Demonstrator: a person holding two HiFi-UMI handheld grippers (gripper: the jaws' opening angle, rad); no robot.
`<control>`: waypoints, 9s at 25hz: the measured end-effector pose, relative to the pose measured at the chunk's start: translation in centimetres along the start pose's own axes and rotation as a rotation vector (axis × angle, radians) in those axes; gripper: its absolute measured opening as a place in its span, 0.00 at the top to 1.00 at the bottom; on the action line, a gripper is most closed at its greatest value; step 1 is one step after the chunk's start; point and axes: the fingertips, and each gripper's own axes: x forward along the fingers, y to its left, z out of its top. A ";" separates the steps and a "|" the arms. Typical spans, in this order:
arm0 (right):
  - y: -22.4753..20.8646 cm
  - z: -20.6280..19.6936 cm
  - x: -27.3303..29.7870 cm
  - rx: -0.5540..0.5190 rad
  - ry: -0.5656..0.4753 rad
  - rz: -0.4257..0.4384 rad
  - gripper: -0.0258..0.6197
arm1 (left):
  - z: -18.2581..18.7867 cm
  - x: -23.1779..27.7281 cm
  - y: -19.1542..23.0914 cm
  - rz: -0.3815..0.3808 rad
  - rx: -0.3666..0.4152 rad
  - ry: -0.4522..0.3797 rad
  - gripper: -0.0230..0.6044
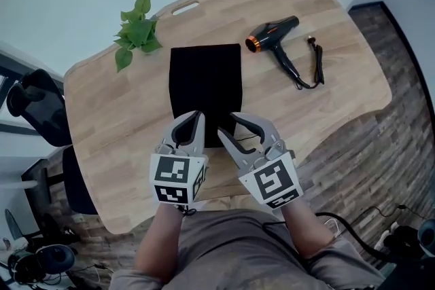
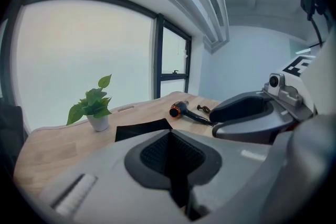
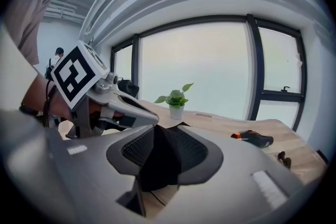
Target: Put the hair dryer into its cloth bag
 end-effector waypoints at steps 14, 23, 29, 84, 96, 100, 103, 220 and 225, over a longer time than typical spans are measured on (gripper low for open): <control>2.2 -5.5 5.6 -0.215 0.163 -0.020 0.68 | -1.7 0.2 -0.2 -0.041 -0.044 0.038 0.96; 1.9 -6.0 6.4 -0.265 0.188 -0.038 0.88 | -2.1 0.1 0.1 -0.053 -0.061 0.015 0.95; 1.3 -5.4 6.2 -0.242 0.191 -0.038 0.89 | -2.9 -1.0 0.0 -0.088 -0.010 0.018 0.76; -3.5 -5.7 3.4 -0.237 0.318 -0.231 0.71 | -1.6 1.2 -0.9 -0.117 0.305 0.134 0.94; -8.7 -5.0 4.3 -0.361 0.265 -0.081 0.70 | -0.1 4.1 -2.2 0.033 0.201 0.154 0.94; -10.6 -5.0 4.3 -0.400 0.244 -0.016 0.70 | 0.5 5.6 -3.0 0.099 0.160 0.166 0.94; -12.0 -5.3 4.2 -0.411 0.235 0.022 0.70 | 1.0 6.7 -3.6 0.132 0.140 0.174 0.94; -6.8 -15.5 4.0 -0.155 0.500 0.613 0.57 | -0.1 6.4 -8.5 0.098 -0.008 0.161 0.94; -7.3 -16.6 5.2 -0.146 0.490 0.535 0.57 | -0.6 7.3 -8.9 0.090 -0.034 0.150 0.94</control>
